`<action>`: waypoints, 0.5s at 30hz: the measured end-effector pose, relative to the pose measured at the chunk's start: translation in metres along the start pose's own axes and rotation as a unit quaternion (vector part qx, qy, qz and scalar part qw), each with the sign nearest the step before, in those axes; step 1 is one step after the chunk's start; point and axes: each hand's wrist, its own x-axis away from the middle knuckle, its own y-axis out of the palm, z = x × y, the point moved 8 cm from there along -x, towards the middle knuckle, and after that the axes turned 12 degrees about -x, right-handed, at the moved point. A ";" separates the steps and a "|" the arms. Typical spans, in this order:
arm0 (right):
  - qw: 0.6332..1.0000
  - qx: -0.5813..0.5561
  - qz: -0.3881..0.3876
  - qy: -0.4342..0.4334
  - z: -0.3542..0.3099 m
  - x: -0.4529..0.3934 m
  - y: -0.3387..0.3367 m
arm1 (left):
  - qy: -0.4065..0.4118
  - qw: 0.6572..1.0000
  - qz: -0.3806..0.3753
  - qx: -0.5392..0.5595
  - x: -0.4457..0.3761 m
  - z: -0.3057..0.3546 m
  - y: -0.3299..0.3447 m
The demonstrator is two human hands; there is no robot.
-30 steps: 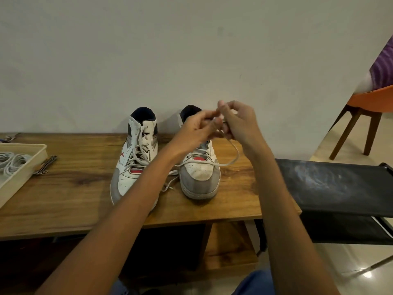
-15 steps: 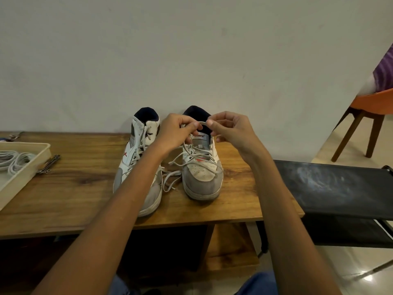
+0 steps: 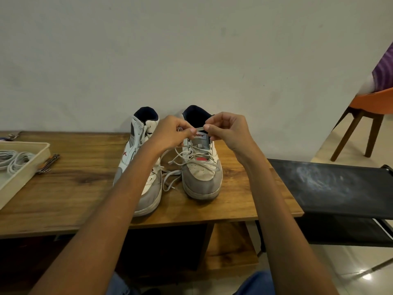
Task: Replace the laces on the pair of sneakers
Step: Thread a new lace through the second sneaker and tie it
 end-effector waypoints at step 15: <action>0.949 0.264 0.154 0.078 0.055 0.004 -0.026 | -0.011 0.926 0.356 -0.125 0.019 0.015 -0.064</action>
